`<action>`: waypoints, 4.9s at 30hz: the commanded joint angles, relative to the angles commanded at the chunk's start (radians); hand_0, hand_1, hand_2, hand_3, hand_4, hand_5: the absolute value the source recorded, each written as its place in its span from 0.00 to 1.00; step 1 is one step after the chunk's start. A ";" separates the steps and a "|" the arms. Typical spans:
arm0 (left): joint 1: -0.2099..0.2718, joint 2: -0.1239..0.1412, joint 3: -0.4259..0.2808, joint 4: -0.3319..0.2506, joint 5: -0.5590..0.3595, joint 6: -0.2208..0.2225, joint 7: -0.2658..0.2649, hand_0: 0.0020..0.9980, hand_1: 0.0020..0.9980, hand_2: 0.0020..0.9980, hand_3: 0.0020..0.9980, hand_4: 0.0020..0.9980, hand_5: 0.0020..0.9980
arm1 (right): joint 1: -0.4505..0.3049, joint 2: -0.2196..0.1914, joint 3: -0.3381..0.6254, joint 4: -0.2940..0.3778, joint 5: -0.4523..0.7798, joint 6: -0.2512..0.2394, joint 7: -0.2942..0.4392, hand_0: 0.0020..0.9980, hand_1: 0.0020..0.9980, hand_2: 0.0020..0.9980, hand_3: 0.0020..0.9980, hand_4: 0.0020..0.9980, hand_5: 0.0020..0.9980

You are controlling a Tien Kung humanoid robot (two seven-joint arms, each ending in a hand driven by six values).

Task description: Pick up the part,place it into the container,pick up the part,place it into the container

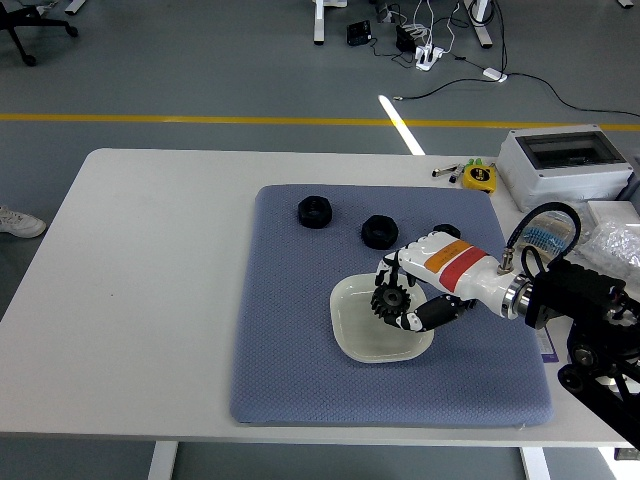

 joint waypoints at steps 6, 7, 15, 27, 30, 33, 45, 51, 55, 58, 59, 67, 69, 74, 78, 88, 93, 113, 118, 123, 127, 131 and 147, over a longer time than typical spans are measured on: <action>0.001 0.001 0.007 0.000 -0.004 0.000 0.000 0.75 0.76 0.81 0.59 0.71 0.65 | 0.039 0.033 -0.048 -0.058 -0.017 0.019 -0.009 0.48 0.56 0.66 0.56 0.76 0.35; 0.001 0.001 0.008 0.000 -0.006 0.000 0.000 0.75 0.76 0.81 0.59 0.71 0.65 | 0.042 0.037 -0.054 -0.071 -0.021 0.017 -0.007 0.48 0.56 0.66 0.56 0.76 0.35; -0.004 0.001 0.031 0.000 -0.030 -0.002 -0.007 0.75 0.76 0.81 0.59 0.71 0.65 | 0.054 0.049 -0.071 -0.132 -0.129 -0.015 0.044 0.52 0.61 0.74 0.71 0.94 0.31; -0.008 0.000 0.030 0.000 -0.032 -0.002 -0.009 0.75 0.76 0.81 0.59 0.71 0.65 | 0.052 0.032 -0.031 -0.104 -0.122 -0.052 0.067 0.57 0.65 0.81 0.84 1.00 0.26; -0.009 0.000 0.034 0.000 -0.036 -0.002 -0.010 0.75 0.76 0.81 0.59 0.70 0.65 | 0.052 0.027 -0.013 -0.096 -0.117 -0.055 0.070 0.57 0.65 0.80 0.84 1.00 0.27; -0.009 0.001 0.037 0.000 -0.037 -0.003 -0.010 0.75 0.76 0.81 0.59 0.70 0.65 | 0.051 0.021 0.009 -0.096 -0.110 -0.057 0.071 0.57 0.65 0.80 0.84 1.00 0.27; -0.010 0.003 0.037 0.000 -0.028 -0.002 -0.008 0.74 0.75 0.80 0.59 0.70 0.65 | 0.038 -0.021 0.102 -0.183 -0.090 -0.036 0.078 0.53 0.62 0.75 0.79 1.00 0.27; -0.012 0.002 0.032 0.000 -0.020 -0.003 -0.006 0.74 0.75 0.80 0.59 0.70 0.65 | 0.012 -0.040 0.120 -0.231 -0.090 -0.033 0.083 0.49 0.60 0.71 0.70 0.92 0.24; -0.012 0.002 0.034 0.000 -0.016 -0.004 -0.004 0.74 0.75 0.80 0.59 0.70 0.65 | 0.000 -0.040 0.117 -0.271 -0.087 -0.038 0.084 0.47 0.58 0.70 0.66 0.90 0.23; -0.013 0.001 0.031 0.000 -0.007 -0.004 -0.001 0.74 0.75 0.80 0.59 0.70 0.65 | -0.002 -0.033 0.110 -0.296 -0.078 -0.047 0.087 0.46 0.58 0.70 0.64 0.89 0.23; -0.013 0.001 0.032 0.000 -0.005 -0.004 -0.001 0.74 0.75 0.80 0.59 0.70 0.65 | -0.001 -0.028 0.106 -0.311 -0.073 -0.051 0.089 0.46 0.58 0.70 0.64 0.89 0.23; -0.016 0.001 0.052 0.000 -0.016 -0.004 -0.001 0.74 0.75 0.80 0.59 0.70 0.65 | 0.009 -0.002 0.098 -0.391 -0.053 -0.069 0.095 0.46 0.57 0.69 0.63 0.88 0.23; -0.016 0.001 0.052 0.000 -0.016 -0.004 -0.001 0.74 0.75 0.80 0.59 0.70 0.65 | 0.010 0.000 0.096 -0.400 -0.050 -0.068 0.095 0.46 0.57 0.69 0.63 0.88 0.23; -0.017 0.002 0.054 0.000 -0.015 -0.005 -0.001 0.74 0.75 0.80 0.59 0.70 0.65 | 0.009 0.003 0.094 -0.427 -0.038 -0.068 0.097 0.45 0.54 0.63 0.61 0.81 0.19; -0.018 0.002 0.058 0.000 -0.014 -0.007 -0.001 0.74 0.74 0.80 0.59 0.70 0.65 | 0.006 0.003 0.095 -0.438 -0.034 -0.065 0.096 0.44 0.53 0.60 0.60 0.78 0.17; -0.019 0.004 0.065 0.000 -0.003 -0.009 0.002 0.74 0.74 0.79 0.59 0.70 0.65 | -0.005 -0.010 0.097 -0.427 -0.034 -0.046 0.097 0.42 0.51 0.59 0.57 0.76 0.16; -0.018 0.004 0.058 0.000 0.009 -0.008 0.004 0.74 0.74 0.79 0.59 0.70 0.65 | -0.010 -0.016 0.091 -0.420 -0.031 -0.033 0.097 0.42 0.51 0.59 0.57 0.76 0.16; -0.016 0.007 0.026 0.000 0.081 -0.005 0.019 0.74 0.72 0.78 0.59 0.70 0.65 | -0.016 -0.019 0.078 -0.405 -0.010 -0.030 0.101 0.32 0.42 0.48 0.50 0.72 0.13; -0.018 0.008 0.035 0.000 0.076 -0.004 0.019 0.74 0.72 0.78 0.59 0.70 0.66 | -0.015 -0.018 0.077 -0.409 0.001 -0.030 0.101 0.26 0.41 0.46 0.50 0.71 0.13; -0.020 0.009 0.045 0.000 0.066 -0.004 0.017 0.74 0.72 0.78 0.59 0.70 0.66 | -0.013 -0.018 0.076 -0.405 0.018 -0.035 0.100 0.26 0.41 0.46 0.50 0.71 0.13; -0.022 0.009 0.050 0.000 0.061 -0.004 0.016 0.74 0.72 0.78 0.59 0.70 0.65 | -0.012 -0.020 0.079 -0.399 0.027 -0.038 0.100 0.25 0.39 0.44 0.49 0.72 0.12; -0.024 0.010 0.048 0.000 0.063 -0.003 0.016 0.74 0.72 0.78 0.59 0.70 0.65 | -0.010 -0.022 0.081 -0.387 0.033 -0.041 0.101 0.24 0.38 0.44 0.49 0.74 0.10; -0.024 0.012 0.055 0.000 0.058 0.000 0.015 0.74 0.71 0.77 0.59 0.70 0.65 | 0.019 -0.028 0.096 -0.203 0.013 -0.036 0.084 0.25 0.38 0.43 0.49 0.75 0.10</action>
